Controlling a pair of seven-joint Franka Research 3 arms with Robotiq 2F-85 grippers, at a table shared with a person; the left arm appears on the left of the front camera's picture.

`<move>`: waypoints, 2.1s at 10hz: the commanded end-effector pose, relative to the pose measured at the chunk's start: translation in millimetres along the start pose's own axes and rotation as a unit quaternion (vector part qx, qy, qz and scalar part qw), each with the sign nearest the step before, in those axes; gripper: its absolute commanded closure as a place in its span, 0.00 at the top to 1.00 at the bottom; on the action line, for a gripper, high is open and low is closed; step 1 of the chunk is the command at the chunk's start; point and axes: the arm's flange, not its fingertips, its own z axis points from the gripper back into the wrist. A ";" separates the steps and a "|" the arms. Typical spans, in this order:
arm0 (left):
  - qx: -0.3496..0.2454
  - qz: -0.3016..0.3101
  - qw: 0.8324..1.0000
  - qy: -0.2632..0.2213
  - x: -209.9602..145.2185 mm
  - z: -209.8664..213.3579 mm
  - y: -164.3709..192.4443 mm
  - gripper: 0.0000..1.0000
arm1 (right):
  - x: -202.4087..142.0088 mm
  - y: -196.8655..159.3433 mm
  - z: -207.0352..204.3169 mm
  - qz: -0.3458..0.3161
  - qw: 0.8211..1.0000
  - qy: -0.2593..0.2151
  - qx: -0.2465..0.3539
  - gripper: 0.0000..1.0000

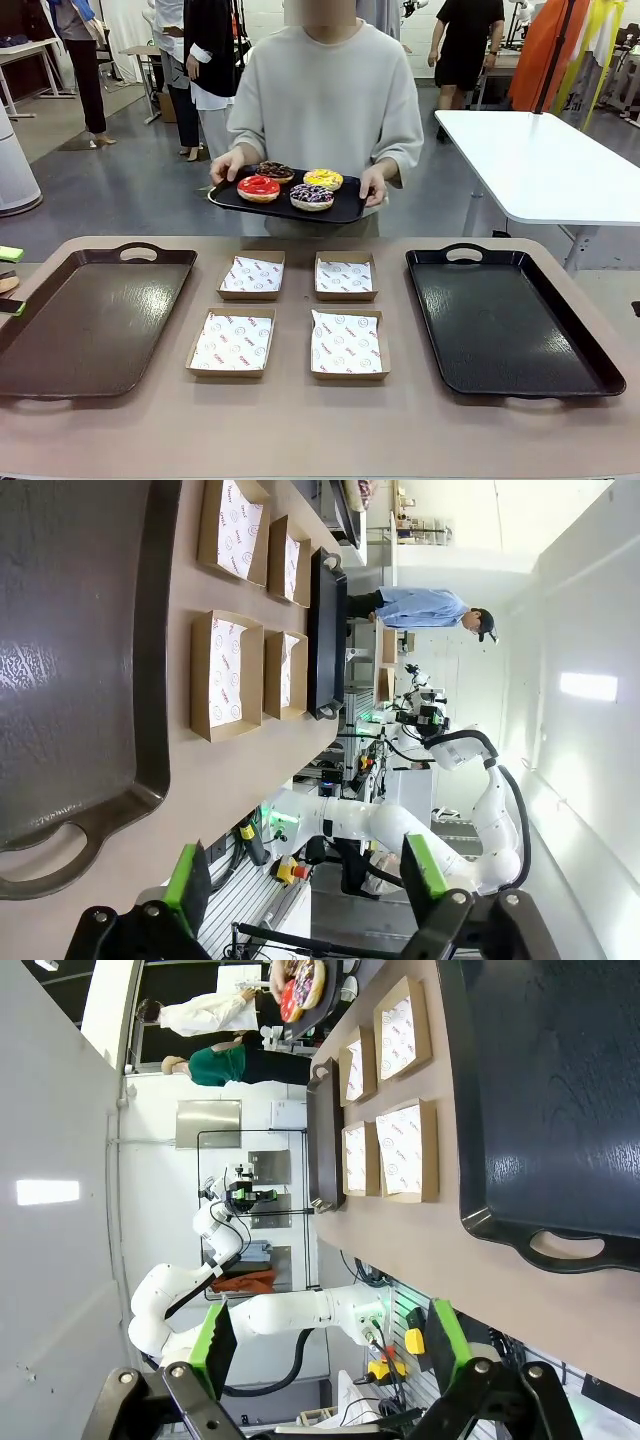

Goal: Individually package the donuts and arrange them on the tray.
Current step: Pick up one Paper togo box.

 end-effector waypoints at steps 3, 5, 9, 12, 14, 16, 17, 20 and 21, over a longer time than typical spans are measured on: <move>0.000 0.006 1.000 0.000 -0.5 0.4 -0.7 1.00 | 0.7 0.0 0.2 0.001 1.000 -0.003 -0.004 1.00; 0.000 0.006 1.000 0.000 -0.5 0.4 -0.7 1.00 | 0.7 0.0 0.2 0.001 1.000 -0.003 -0.004 1.00; 0.000 0.006 1.000 0.000 -0.5 0.4 -0.7 1.00 | 0.7 0.0 0.2 0.001 1.000 -0.003 -0.004 1.00; 0.000 0.006 1.000 0.000 -0.5 0.4 -0.7 1.00 | 0.7 0.0 0.2 0.001 1.000 -0.003 -0.004 1.00; 0.000 0.006 1.000 0.000 -0.5 0.4 -0.7 1.00 | 0.7 0.0 0.2 0.001 1.000 -0.003 -0.004 1.00; 0.000 0.006 1.000 0.000 -0.5 0.4 -0.7 1.00 | 0.7 0.0 0.2 0.001 1.000 -0.003 -0.004 1.00; 0.000 0.006 1.000 0.000 -0.5 0.4 -0.7 1.00 | 0.7 0.0 0.2 0.001 1.000 -0.003 -0.004 1.00; 0.000 0.006 1.000 0.000 -0.5 0.4 -0.7 1.00 | 0.7 0.0 0.2 0.001 1.000 -0.003 -0.004 1.00; 0.000 0.006 1.000 0.000 -0.5 0.4 -0.7 1.00 | 0.0 0.0 0.0 0.000 1.000 0.000 0.000 1.00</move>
